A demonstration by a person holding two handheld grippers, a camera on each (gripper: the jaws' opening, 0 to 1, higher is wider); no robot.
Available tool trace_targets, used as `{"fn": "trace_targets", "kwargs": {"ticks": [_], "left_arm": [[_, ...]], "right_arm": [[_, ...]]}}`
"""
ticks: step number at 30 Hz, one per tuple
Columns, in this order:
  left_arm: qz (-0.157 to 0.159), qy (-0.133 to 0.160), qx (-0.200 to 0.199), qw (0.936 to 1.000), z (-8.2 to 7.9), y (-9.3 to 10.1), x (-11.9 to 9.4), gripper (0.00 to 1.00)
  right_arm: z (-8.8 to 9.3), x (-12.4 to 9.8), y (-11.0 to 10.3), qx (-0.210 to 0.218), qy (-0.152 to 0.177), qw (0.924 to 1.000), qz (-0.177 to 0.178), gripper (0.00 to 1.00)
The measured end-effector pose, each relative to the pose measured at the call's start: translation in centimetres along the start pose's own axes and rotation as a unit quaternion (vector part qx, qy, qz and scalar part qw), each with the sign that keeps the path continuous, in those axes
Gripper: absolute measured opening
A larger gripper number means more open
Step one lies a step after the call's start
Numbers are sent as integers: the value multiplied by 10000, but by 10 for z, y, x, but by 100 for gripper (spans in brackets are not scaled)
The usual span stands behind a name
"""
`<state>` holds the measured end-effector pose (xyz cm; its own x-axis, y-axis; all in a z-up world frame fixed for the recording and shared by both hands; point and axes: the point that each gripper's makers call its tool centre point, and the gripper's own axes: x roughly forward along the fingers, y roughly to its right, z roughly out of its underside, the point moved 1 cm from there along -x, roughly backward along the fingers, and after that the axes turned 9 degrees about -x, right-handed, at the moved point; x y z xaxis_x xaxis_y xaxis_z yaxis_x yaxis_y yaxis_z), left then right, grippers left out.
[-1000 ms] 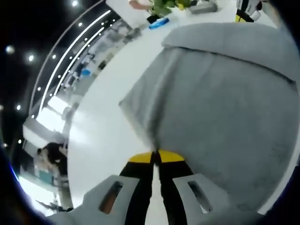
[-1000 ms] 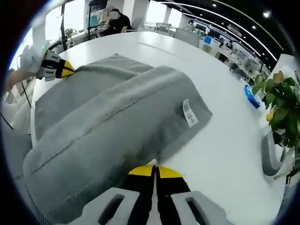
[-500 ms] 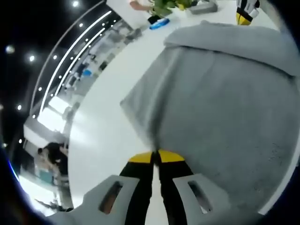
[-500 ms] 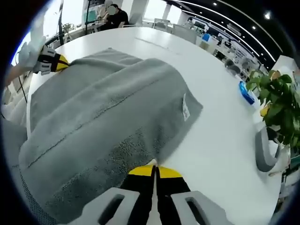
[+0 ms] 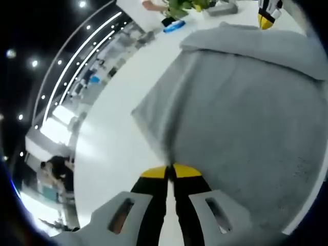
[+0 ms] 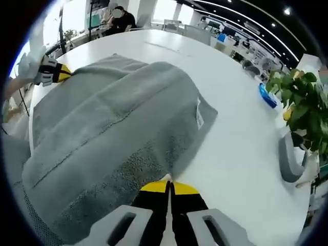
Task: Open the folded towel by lifting each exposed corner and separating the folded layers until the towel lies flat within the target outline without major curled edges
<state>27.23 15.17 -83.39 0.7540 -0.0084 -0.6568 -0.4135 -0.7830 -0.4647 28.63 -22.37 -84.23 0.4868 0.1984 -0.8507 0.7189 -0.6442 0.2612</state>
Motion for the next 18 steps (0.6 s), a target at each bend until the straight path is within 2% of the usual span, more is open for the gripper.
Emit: {"fn": "trace_targets", "kwargs": {"ticks": [13, 18], "left_arm": [[-26, -24, -79, 10000, 4, -3, -1, 3], [-53, -52, -50, 10000, 6, -5, -1, 3]], "right_arm": [[8, -2, 8, 218, 27, 9998, 13, 0], [17, -4, 16, 358, -6, 9993, 63, 0]]}}
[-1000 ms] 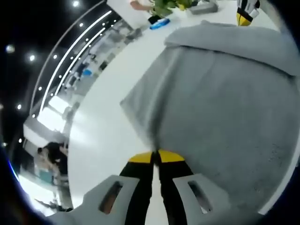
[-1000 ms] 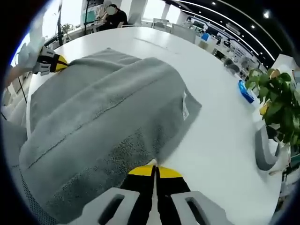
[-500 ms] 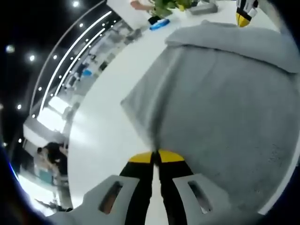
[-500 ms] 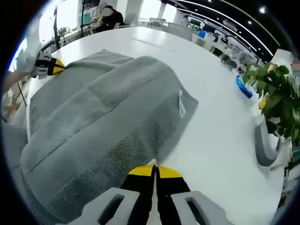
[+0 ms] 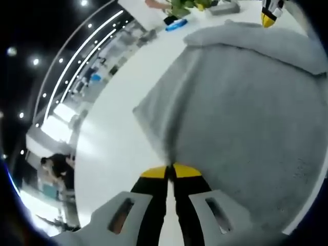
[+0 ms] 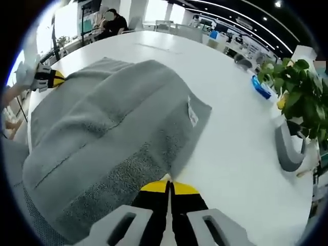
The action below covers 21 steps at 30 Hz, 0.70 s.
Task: Open the folded towel by lifting each exposed corner and separating the folded layers until the towel lies flat within the target outline without major curled edges
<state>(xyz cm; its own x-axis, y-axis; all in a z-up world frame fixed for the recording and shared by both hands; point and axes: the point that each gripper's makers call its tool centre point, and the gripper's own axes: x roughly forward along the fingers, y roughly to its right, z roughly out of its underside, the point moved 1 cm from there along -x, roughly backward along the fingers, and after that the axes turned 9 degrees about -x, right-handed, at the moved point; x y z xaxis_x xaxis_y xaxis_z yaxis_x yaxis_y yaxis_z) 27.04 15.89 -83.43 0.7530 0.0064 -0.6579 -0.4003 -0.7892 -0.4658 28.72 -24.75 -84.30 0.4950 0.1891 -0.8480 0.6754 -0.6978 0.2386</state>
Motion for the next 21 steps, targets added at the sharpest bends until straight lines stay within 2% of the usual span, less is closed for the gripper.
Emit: {"fn": "trace_targets", "kwargs": {"ticks": [21], "left_arm": [[-192, -171, -23, 9997, 22, -23, -4, 3]], "right_arm": [[37, -13, 36, 352, -190, 9987, 328, 0]]}}
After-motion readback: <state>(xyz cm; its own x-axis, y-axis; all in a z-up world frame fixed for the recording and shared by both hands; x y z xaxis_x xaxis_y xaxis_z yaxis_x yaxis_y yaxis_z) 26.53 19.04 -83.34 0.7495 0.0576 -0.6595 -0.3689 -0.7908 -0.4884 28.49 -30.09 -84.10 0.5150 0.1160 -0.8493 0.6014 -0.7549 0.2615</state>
